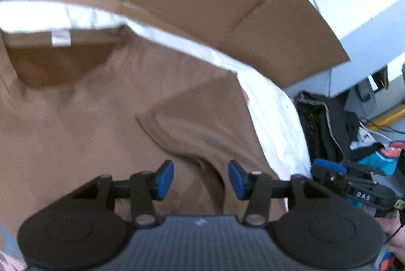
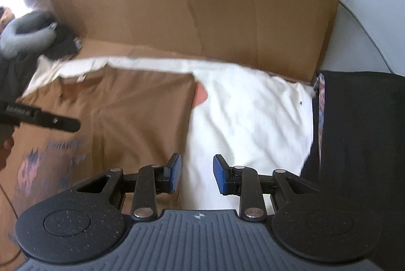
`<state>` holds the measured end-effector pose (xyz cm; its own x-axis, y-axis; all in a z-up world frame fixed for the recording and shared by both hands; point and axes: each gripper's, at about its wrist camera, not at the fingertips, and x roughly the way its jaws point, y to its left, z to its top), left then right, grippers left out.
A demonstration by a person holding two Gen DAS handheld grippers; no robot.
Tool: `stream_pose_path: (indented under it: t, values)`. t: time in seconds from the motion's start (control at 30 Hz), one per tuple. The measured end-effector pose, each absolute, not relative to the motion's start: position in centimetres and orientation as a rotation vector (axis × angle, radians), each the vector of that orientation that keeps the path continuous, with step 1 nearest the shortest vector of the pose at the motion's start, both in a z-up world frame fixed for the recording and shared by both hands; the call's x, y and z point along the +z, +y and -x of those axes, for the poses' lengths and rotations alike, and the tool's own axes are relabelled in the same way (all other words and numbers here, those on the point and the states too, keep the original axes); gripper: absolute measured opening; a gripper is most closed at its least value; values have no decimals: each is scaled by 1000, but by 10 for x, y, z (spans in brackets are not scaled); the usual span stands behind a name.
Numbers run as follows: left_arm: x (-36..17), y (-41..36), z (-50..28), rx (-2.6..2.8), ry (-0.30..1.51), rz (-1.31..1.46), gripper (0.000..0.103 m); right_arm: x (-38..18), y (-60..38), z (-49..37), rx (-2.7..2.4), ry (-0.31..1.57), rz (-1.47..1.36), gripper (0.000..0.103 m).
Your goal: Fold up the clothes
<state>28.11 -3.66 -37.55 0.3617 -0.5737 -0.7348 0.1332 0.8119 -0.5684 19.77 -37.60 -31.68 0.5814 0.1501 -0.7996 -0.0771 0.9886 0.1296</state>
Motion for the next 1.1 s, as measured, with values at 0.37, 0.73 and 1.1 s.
stream_pose_path:
  t: [0.37, 0.73, 1.1]
  values:
    - [-397, -70, -266, -524, 1166, 466, 50, -343, -366, -168, 85, 953, -116, 35]
    - [-416, -92, -258, -534, 1208, 504, 46, -369, -347, -178, 105, 992, -46, 37]
    - [-400, -98, -244, -569, 1241, 509, 7, -380, -346, -185, 77, 1008, 24, 37]
